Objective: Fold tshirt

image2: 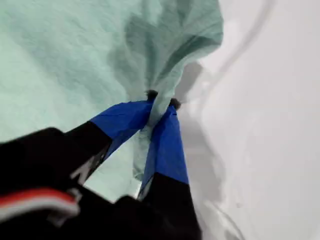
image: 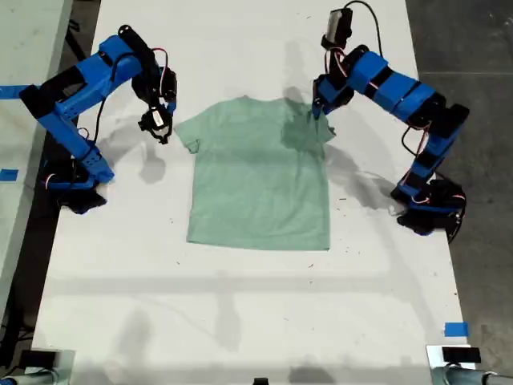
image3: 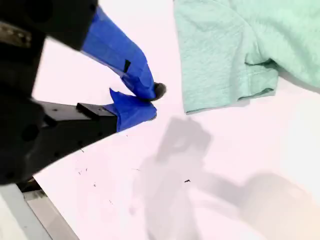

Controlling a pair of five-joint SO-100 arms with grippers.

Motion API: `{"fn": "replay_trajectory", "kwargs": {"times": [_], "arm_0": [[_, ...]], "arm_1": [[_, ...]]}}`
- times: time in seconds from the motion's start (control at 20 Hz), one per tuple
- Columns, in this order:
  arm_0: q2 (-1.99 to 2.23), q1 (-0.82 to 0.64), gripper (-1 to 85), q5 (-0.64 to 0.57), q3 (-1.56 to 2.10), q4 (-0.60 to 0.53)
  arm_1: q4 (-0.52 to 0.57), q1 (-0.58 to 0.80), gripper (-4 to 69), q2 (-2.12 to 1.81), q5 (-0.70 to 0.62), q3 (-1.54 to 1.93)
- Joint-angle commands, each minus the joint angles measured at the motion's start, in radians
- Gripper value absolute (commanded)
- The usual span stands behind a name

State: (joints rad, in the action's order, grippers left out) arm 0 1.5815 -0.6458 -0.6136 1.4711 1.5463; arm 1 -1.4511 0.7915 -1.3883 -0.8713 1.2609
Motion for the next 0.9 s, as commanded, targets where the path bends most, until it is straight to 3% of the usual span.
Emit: {"fn": "replay_trajectory", "kwargs": {"times": [0.0, 0.1, 0.3, 0.35, 0.4, 0.45, 0.5, 0.55, 0.7, 0.85], "arm_0": [[0.003, 0.021, 0.1, -0.002, -0.061, -0.008], [0.003, 0.023, 0.1, 0.000, -0.061, -0.009], [0.002, 0.023, 0.1, 0.005, -0.061, -0.014], [-0.002, 0.023, 0.1, 0.005, -0.061, -0.018], [-0.003, 0.023, 0.1, 0.005, -0.063, -0.021], [-0.003, 0.023, 0.1, 0.006, -0.063, -0.021], [-0.003, 0.025, 0.3, 0.009, -0.063, -0.020], [-0.003, 0.025, 1.0, 0.011, -0.063, -0.017], [-0.003, 0.028, 2.3, 0.020, -0.064, -0.008], [-0.003, 0.035, 3.3, 0.025, -0.087, 0.029]], "arm_1": [[-0.038, -0.117, -2.2, 0.097, 0.097, -0.282], [-0.005, -0.196, -2.2, 0.201, 0.160, -0.402], [0.206, -0.284, -1.9, 0.302, 0.285, -0.373], [0.268, -0.305, 3.2, 0.336, 0.298, -0.376], [0.308, -0.328, 20.8, 0.367, 0.305, -0.394], [0.328, -0.345, 33.1, 0.383, 0.311, -0.417], [0.347, -0.359, 34.9, 0.377, 0.291, -0.419], [0.333, -0.364, 32.5, 0.365, 0.282, -0.420], [0.149, -0.305, 26.5, 0.268, 0.305, -0.370], [0.026, -0.242, 18.7, 0.084, 0.242, -0.255]]}}
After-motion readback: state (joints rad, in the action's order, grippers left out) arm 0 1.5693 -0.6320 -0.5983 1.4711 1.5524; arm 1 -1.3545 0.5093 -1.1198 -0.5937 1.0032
